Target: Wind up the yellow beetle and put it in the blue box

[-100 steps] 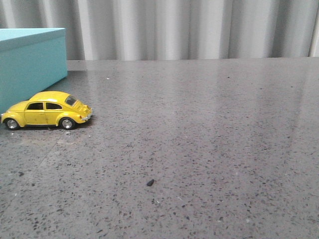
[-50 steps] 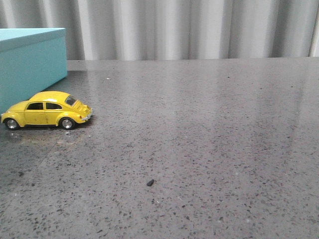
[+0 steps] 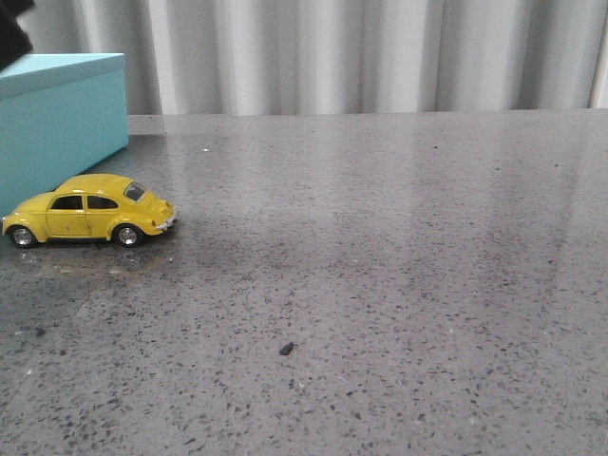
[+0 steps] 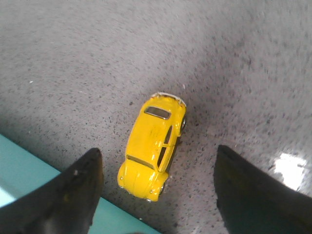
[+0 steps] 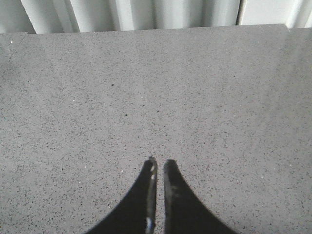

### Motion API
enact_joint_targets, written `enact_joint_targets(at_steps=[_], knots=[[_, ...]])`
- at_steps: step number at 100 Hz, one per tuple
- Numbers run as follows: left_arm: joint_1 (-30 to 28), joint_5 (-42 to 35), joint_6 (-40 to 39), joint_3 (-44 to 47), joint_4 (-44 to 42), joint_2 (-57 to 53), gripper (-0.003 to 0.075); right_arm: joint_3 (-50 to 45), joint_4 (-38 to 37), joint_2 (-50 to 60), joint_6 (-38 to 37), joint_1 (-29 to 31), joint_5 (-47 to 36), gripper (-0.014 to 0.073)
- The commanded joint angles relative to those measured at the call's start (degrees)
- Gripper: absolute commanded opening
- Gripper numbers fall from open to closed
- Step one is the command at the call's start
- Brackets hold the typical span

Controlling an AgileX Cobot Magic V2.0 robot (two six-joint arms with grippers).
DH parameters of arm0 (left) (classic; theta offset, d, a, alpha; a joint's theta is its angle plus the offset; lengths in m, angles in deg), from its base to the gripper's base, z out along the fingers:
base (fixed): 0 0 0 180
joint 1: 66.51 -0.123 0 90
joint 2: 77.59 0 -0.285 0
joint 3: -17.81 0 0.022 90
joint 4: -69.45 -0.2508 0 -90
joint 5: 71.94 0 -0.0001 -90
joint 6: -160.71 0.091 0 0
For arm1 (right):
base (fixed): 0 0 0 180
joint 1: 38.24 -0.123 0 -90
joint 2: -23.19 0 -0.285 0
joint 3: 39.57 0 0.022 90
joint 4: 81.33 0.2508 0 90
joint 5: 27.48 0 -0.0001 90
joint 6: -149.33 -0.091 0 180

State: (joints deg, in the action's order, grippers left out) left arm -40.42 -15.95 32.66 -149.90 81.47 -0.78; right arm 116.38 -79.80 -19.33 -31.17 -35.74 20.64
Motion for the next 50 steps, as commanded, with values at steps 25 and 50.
enact_joint_targets(at_steps=[25, 50], knots=[[2.9, -4.0, 1.8, -2.2, -6.3, 6.1, 0.0452, 1.3, -0.1, 0.0, 0.5, -0.1, -3.7, -0.0041], [2.9, -5.1, 1.8, -2.2, -8.1, 10.8, 0.0452, 1.3, -0.1, 0.0, 0.5, -0.1, -4.0, -0.0041]])
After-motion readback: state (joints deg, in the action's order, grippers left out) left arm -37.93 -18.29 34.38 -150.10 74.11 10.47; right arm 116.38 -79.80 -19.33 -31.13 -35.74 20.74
